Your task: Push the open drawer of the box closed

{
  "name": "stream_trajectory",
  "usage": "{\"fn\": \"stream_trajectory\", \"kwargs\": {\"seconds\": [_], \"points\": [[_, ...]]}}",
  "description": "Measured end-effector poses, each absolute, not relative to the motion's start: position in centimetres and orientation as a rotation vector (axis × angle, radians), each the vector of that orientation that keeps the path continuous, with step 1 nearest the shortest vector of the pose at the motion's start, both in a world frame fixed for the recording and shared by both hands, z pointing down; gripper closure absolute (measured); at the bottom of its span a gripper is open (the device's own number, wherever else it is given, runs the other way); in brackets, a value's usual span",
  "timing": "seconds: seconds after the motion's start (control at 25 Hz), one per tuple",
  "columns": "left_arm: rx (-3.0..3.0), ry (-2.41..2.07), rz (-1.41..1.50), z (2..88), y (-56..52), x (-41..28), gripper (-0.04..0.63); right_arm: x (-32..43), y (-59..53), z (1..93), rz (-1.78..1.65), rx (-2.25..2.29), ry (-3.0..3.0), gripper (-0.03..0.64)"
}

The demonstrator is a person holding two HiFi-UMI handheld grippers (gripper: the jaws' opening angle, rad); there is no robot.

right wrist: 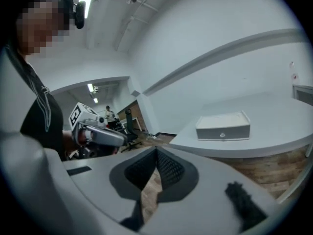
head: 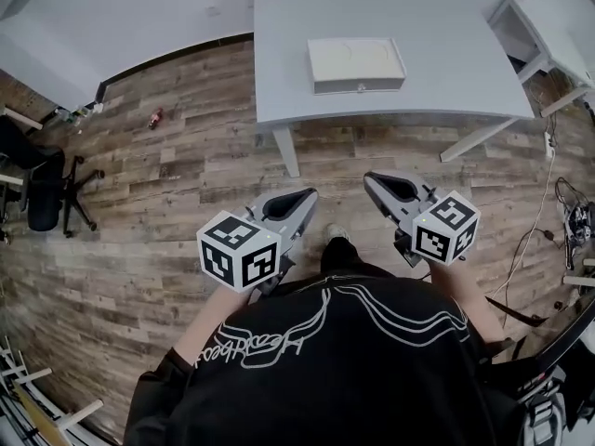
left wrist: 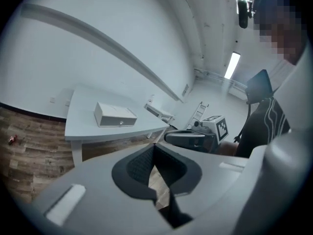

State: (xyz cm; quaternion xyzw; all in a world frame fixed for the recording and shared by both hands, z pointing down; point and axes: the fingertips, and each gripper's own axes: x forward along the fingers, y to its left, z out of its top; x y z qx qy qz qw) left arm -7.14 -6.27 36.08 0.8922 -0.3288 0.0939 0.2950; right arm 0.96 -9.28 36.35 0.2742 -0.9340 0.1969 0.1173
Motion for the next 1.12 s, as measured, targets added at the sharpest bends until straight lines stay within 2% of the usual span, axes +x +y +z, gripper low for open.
{"fn": "stream_trajectory", "kwargs": {"seconds": [0.2, 0.4, 1.12], "points": [[2.556, -0.810, 0.239, 32.0, -1.5, -5.2, 0.592, 0.9, -1.4, 34.3, 0.637, 0.741, -2.798, 0.607], [2.640, -0.777, 0.224, 29.8, 2.1, -4.5, 0.592, 0.6, 3.1, 32.8, 0.556, 0.731, -2.813, 0.607], [2.641, -0.809, 0.198, 29.7, 6.7, -5.5, 0.592, -1.0, 6.7, 31.3, 0.483, 0.775, -2.819, 0.607]]}}
